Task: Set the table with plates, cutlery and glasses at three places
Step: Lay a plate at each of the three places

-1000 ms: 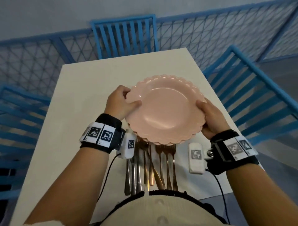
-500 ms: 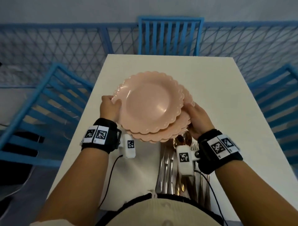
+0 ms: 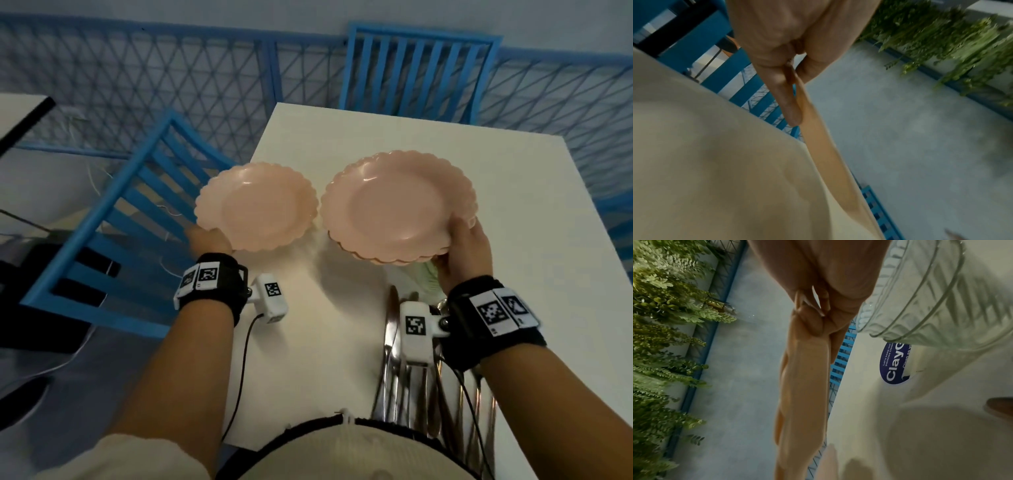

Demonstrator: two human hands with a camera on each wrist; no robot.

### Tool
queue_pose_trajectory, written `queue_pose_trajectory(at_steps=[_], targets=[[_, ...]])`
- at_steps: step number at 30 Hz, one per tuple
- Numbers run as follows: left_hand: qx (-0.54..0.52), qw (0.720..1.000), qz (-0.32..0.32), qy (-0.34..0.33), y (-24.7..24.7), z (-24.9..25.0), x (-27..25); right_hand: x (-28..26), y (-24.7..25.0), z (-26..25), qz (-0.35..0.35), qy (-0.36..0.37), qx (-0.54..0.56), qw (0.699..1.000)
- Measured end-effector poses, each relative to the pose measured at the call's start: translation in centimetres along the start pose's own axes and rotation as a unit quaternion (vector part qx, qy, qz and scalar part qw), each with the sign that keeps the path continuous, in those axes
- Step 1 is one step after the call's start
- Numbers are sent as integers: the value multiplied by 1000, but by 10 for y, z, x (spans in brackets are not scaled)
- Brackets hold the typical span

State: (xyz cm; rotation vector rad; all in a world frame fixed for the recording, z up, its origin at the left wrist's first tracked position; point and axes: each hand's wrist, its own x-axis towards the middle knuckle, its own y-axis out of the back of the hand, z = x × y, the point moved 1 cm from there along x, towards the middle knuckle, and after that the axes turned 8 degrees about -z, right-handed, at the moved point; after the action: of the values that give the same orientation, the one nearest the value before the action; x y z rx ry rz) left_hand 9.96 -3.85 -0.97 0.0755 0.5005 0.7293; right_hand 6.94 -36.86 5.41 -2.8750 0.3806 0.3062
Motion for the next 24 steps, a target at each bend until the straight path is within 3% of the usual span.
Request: queue_pose_trajectory(at_steps=[6,16,18,19,20,22,24], targets=[[73,996,-42,20,-23,-12,-22,12,-4,5,18,1,14,1000],[147,988,-27,48,-28,-23,-34,11,2,10,17,-11,26,999],[202,979,7,22,-26,-19,-38,7,3,8,8,-12,16,1000],[211,977,19,-22,-27,-14,-42,4,3,6,-1,-10,11,1000],[198,977,7,-76,-31,-7,-49,2,4,4,-9,-8,10,1000],[136,976,-99,-138,-45,5,-64,-1,7,0,-14,-5,12,1000],[80,957,-261,-99,-61,19,-89,-4,8,-4,-11,-2,9,1000]])
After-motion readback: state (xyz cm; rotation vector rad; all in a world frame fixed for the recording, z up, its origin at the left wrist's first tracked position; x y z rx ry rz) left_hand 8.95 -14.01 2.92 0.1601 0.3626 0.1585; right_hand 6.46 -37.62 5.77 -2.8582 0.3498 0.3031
